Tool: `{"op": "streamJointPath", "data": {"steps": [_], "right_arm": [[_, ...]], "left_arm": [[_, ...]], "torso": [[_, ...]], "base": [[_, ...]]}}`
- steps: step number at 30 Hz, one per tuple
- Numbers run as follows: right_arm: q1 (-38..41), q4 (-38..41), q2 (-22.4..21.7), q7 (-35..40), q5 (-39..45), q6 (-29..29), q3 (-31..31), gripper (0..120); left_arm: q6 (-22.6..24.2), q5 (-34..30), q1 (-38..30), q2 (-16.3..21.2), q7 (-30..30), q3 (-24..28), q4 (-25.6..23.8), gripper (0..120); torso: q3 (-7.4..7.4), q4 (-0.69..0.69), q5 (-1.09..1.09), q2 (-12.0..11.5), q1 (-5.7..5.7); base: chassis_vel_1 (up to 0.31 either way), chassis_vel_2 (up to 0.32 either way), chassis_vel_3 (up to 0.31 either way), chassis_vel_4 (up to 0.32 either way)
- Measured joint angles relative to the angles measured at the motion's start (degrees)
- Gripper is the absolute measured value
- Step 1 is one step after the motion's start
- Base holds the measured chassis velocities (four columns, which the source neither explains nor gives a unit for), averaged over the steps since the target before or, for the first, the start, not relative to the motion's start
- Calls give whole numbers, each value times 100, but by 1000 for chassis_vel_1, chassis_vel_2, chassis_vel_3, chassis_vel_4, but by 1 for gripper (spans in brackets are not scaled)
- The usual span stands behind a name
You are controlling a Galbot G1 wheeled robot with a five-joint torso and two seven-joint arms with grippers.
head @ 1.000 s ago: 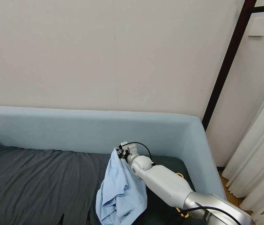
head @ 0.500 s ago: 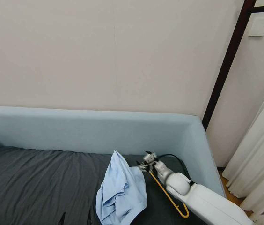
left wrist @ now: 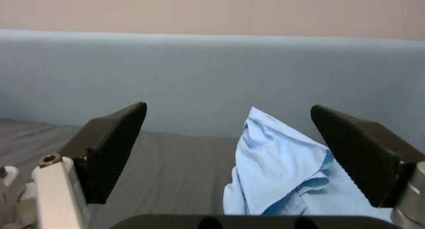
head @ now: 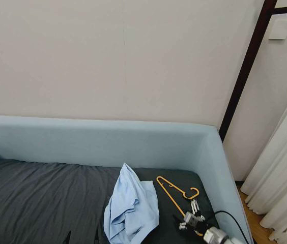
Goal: Pick up the clothes from the sofa and hang them on the clothes hanger.
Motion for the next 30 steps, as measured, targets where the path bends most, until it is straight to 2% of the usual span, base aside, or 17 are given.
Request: {"op": "streamJointPath", "data": {"steps": [5,9,10,15,21,30], "right_arm": [[-205,-44,195,2,-233,163,110,100],[-167,-432,917,96,-757,303,87,100],[-167,-432,917,96,-757,303,87,100],[97,-1432,1711,405,-1312,568,120,100],[261,-1636,1920,892,-1518,837,372,100],[500,-1540,1787,1044,-1719,1145,465,100]], "left_arm": [[17,0,11,-2,1,13,-10,98],[47,3,73,-2,6,16,-90,98],[47,3,73,-2,6,16,-90,98],[104,-22,96,20,5,-38,-143,98],[115,-22,92,-2,5,-35,-170,98],[109,-25,94,-53,5,-41,-203,98]], "torso": [[0,2,-5,1,0],[0,4,-4,0,0],[0,4,-4,0,0],[1,2,-4,0,0],[1,3,-4,0,1],[1,2,-4,-1,1]], "base": [[0,0,0,0],[0,0,0,0],[0,0,0,0],[0,0,0,0],[0,0,0,0],[0,0,0,0]]}}
